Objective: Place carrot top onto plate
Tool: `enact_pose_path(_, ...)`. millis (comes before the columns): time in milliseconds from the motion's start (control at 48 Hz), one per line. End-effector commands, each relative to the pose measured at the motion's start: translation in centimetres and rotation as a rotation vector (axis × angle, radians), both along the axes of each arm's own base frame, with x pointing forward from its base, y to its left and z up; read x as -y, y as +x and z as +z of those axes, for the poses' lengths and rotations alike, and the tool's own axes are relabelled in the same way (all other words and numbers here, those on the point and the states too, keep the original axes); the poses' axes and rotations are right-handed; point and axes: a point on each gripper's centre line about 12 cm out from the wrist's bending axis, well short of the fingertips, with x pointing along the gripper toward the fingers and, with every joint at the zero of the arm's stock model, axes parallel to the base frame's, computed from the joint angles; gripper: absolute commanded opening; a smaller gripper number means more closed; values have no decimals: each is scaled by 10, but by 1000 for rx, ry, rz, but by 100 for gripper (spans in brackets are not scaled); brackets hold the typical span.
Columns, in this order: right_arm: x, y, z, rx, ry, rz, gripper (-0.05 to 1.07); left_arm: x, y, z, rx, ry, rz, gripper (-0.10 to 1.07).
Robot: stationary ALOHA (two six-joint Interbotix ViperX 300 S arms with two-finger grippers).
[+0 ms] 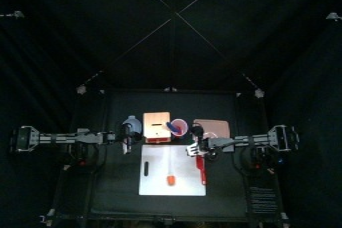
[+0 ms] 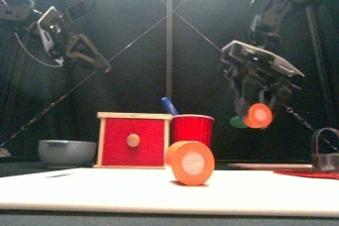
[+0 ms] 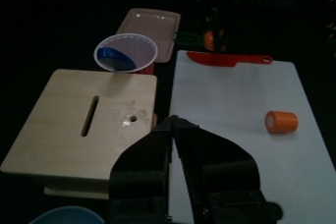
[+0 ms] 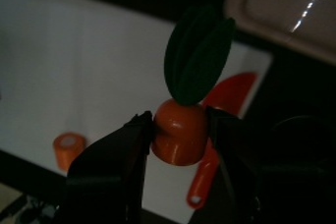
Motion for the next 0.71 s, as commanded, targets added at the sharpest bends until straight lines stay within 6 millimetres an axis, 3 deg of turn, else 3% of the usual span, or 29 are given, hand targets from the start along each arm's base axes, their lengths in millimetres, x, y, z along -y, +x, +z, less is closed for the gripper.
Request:
enact_pose_path(0, 20, -4, 2, 24, -45, -29, 73, 0, 3, 5, 17, 1, -1, 51)
enact_pose_path(229, 43, -6, -38, -29, -37, -76, 83, 0, 2, 4, 6, 0, 0, 51)
enact_pose_path(354, 45, -5, -44, -39, -37, -72, 91, 0, 2, 3, -3, 0, 0, 51)
enact_pose_path(542, 44, -1, -31, -1, -46, -78, 93, 0, 2, 4, -1, -2, 1, 51)
enact_pose_path(688, 17, 13, 1, 41, -48, -10, 93, 0, 3, 4, 0, -6, 2, 51)
